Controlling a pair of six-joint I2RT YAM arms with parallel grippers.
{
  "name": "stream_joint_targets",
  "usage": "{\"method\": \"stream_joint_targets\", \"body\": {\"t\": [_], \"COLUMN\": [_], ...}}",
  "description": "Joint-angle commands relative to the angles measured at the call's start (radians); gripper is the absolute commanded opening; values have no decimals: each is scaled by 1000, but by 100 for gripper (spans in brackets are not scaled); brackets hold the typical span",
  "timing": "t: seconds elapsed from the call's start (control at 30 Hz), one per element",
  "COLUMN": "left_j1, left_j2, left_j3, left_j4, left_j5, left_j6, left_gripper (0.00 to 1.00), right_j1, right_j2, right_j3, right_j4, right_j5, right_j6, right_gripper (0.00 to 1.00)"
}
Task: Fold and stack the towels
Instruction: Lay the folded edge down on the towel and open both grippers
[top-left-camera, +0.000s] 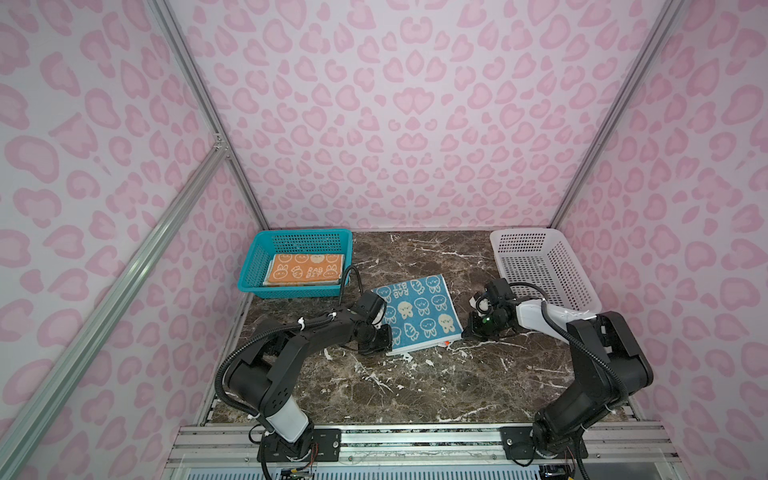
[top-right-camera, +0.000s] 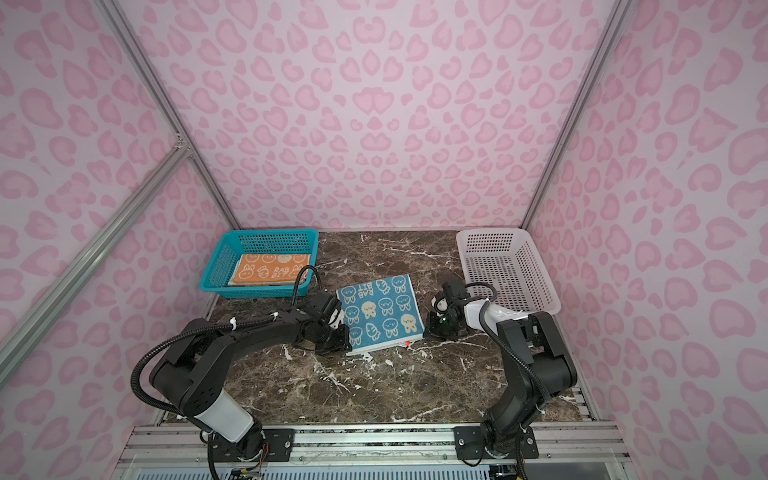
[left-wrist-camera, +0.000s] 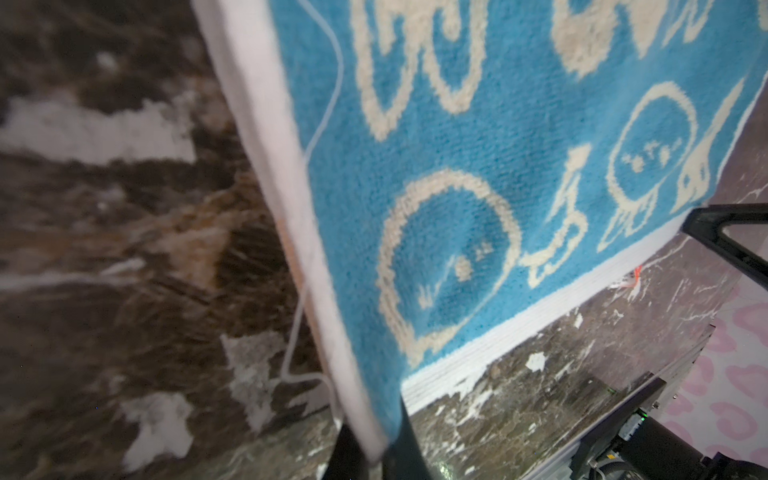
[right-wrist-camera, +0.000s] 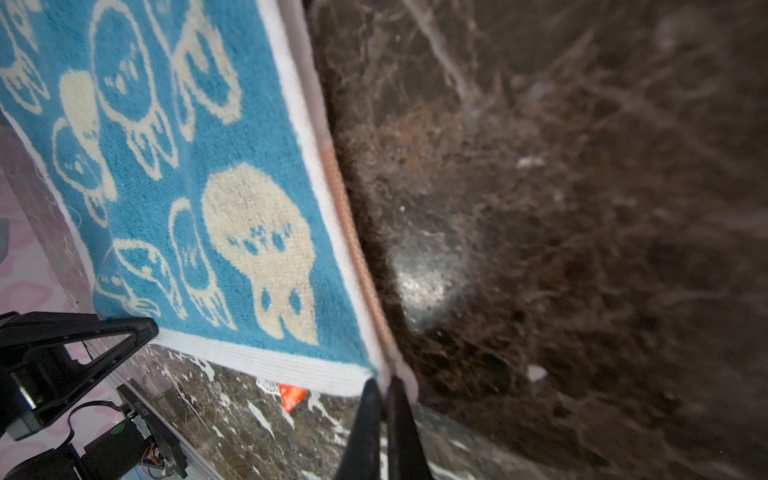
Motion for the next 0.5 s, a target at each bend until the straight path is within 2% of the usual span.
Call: {"method": "stream_joint_targets", "body": {"t": [0.0, 0.1, 0.23, 0.37, 0.47], "left_j1": [1, -1, -2, -2, -4], "left_j2": [7, 7, 1, -10, -17], "left_j3": [0, 1, 7, 16, 22], "left_j4": [-56, -57, -68, -82, -90], "left_j5": [-36, -38, -47, -59, -63], "left_j6": [10, 10, 10, 10, 12], "left_gripper": [11, 16, 21, 23, 30], "right_j1": [3, 8, 16, 27, 33], "right_j2": [-1, -7, -20, -33, -40], "right_j3": [-11, -10, -12, -6, -5], "right_j4": [-31, -34, -38, -45, -48], "right_j5": [93, 98, 100, 104, 107], "right_j6": [4, 2, 4, 3, 3], "right_gripper": [0, 2, 10, 16, 19]}}
